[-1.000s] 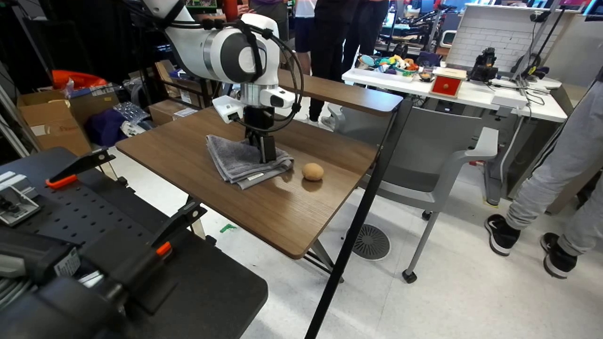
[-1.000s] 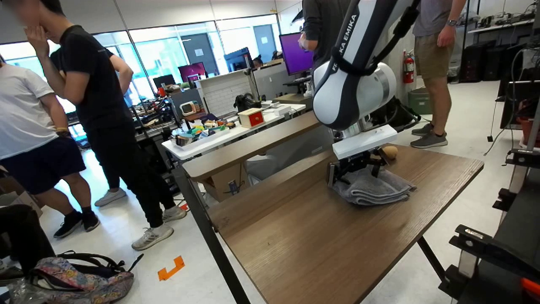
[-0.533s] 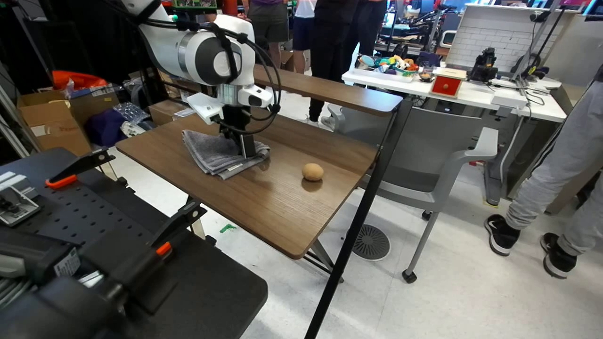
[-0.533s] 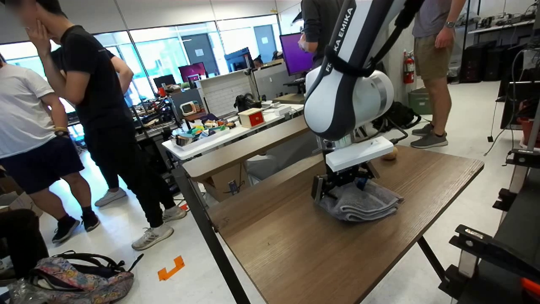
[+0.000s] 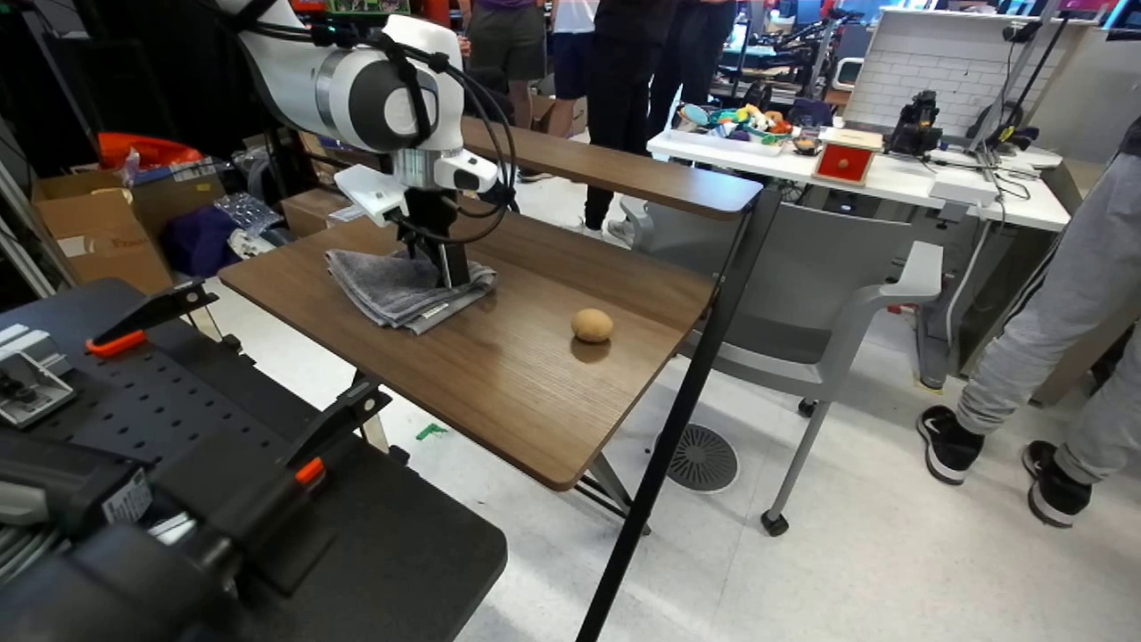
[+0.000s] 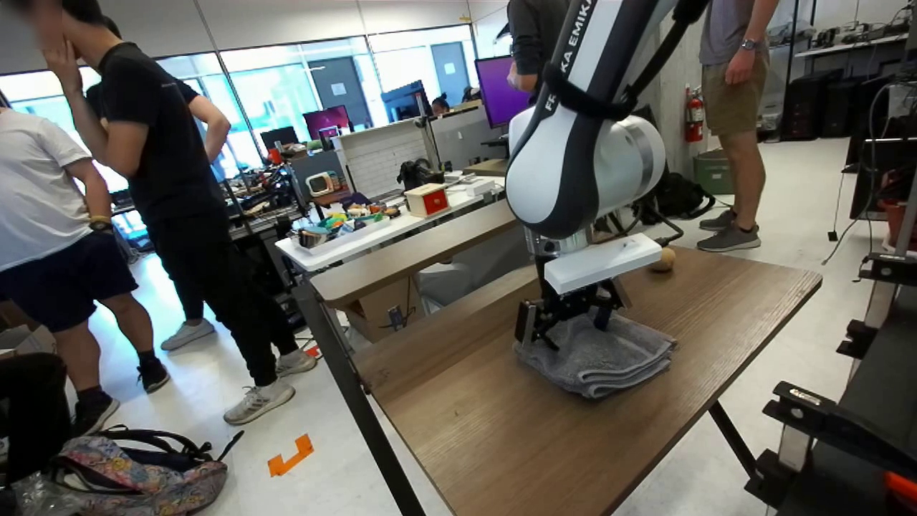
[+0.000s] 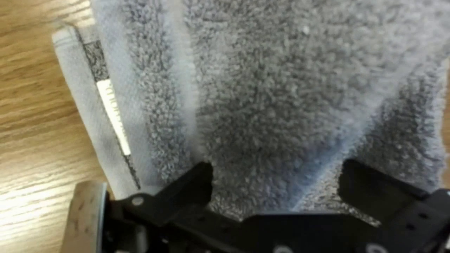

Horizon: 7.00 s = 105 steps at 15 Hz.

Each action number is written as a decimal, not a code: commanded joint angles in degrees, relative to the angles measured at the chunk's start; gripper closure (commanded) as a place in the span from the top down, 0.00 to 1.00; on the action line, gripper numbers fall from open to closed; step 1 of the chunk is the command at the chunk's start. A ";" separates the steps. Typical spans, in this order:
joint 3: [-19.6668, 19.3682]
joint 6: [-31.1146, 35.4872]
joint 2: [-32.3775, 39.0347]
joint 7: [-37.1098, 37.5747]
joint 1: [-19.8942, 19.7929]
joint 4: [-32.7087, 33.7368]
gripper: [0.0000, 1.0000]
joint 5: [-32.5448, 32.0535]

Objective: Wipe the table with cloth

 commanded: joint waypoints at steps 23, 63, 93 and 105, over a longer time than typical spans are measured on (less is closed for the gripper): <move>1.65 3.35 1.61 -2.42 0.09 -2.60 1.00 2.34; -4.76 -4.48 28.90 18.05 -9.56 51.98 1.00 9.94; -10.82 -21.19 5.79 17.00 2.69 12.21 1.00 0.02; -15.48 -26.00 8.47 30.58 -0.52 11.69 1.00 -7.12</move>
